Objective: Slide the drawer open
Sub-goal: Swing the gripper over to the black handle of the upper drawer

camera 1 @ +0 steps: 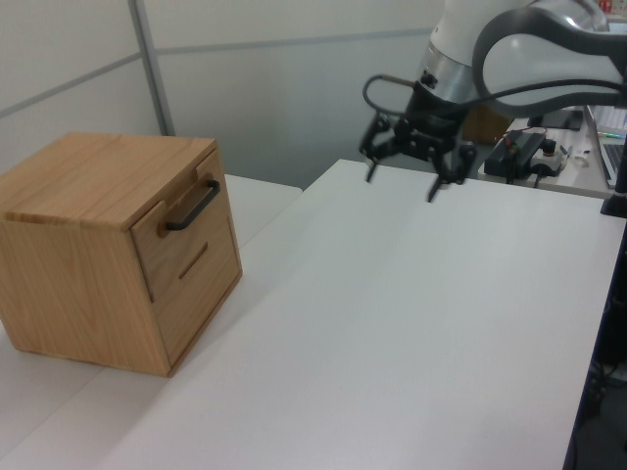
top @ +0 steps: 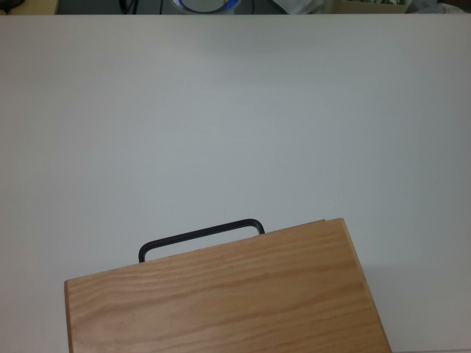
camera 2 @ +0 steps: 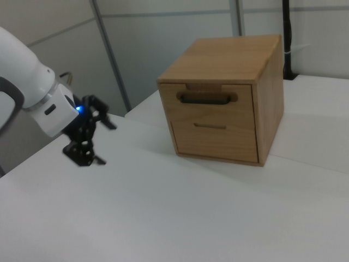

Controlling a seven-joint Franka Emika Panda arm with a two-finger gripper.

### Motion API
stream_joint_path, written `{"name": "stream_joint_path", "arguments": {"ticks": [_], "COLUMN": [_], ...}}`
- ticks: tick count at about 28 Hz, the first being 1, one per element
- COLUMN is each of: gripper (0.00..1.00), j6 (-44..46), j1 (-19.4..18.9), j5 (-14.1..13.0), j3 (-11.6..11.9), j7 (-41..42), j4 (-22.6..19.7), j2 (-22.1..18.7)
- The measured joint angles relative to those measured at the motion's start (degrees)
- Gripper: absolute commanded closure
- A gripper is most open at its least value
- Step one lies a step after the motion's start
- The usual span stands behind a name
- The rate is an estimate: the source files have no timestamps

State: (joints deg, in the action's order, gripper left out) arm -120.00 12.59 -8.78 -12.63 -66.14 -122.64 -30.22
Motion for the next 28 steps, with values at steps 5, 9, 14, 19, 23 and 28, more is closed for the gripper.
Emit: {"name": "stream_joint_path", "arguments": {"ticks": [5,9,14,19,23,28], "gripper": [0.0,0.0,0.0,0.0,0.0,0.0], "j6": [-14.5,-24.0,-29.6,-33.1,-36.4,-39.7], "j1": [0.0,0.0,0.0,-0.1,-0.1,-0.1], "j5": [-0.2,-0.2,-0.3,-0.2,0.6,3.8], "j3": [-0.6,-1.3,-1.9,-2.3,-2.4,-3.3], "j7": [-6.7,-9.6,-10.6,-10.6,-10.5,-10.5], "j4": [-1.2,-1.0,2.5,10.4,16.3,21.0], "j2": [3.6,7.7,14.6,23.5,30.6,37.8]}}
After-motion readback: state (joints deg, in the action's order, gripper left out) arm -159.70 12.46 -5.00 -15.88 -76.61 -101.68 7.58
